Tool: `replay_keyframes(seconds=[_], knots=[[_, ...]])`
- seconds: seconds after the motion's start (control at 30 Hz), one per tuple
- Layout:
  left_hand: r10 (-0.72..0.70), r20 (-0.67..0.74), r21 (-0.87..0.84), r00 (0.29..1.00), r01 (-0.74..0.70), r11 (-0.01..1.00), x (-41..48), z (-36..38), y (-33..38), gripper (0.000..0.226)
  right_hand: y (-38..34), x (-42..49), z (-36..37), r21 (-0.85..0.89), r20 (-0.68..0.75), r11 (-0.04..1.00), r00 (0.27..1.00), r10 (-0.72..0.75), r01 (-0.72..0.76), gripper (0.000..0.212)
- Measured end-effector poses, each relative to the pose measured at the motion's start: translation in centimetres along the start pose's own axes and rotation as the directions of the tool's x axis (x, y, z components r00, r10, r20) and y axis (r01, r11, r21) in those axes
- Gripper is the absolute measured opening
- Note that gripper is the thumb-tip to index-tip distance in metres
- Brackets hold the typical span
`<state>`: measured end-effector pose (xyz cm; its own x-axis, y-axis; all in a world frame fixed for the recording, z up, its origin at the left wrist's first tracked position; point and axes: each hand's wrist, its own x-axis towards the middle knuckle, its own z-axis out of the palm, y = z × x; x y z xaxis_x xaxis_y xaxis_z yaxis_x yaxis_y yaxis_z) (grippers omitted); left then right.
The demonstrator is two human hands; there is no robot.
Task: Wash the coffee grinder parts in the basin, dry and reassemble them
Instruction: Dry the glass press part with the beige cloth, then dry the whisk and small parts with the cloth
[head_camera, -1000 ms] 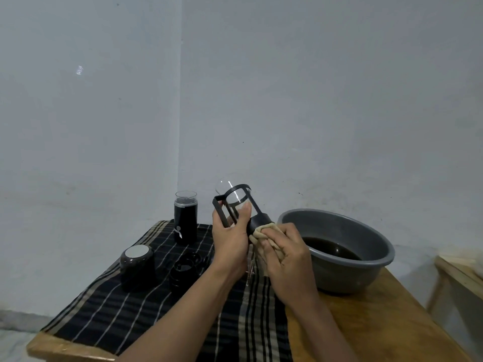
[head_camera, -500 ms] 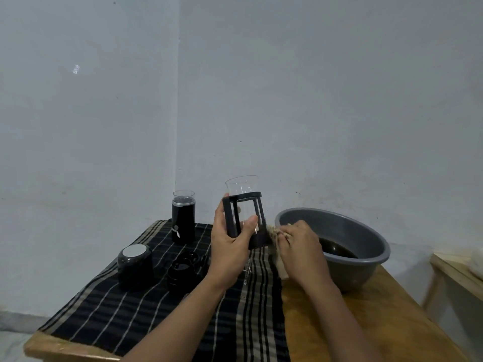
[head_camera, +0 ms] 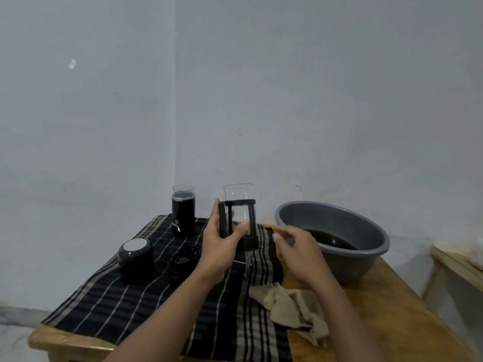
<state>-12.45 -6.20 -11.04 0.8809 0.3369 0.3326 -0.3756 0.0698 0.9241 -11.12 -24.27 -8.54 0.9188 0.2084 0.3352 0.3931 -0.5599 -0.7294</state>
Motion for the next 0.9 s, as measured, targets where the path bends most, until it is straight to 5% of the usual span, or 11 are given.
replay_keyframes(seconds=[0.07, 0.47, 0.9], knots=[[-0.015, 0.042, 0.08, 0.999, 0.012, 0.997, 0.5, -0.2, 0.1, 0.096, -1.2, 1.2, 0.8, 0.159, 0.038, 0.987, 0.999, -0.029, 0.023, 0.037], [-0.085, 0.162, 0.529, 0.983, -0.014, 0.848, 11.4, -1.6, -0.5, 0.069, 0.2, 9.8, 5.4, 0.195, 0.08, 0.974, 0.992, 0.099, -0.113, 0.045], [-0.201, 0.134, 0.699, 0.97, 0.051, 0.713, 16.5, -2.0, -6.6, 0.056, 5.3, 14.8, 10.3, 0.282, 0.249, 0.893, 0.925, 0.286, -0.352, 0.038]])
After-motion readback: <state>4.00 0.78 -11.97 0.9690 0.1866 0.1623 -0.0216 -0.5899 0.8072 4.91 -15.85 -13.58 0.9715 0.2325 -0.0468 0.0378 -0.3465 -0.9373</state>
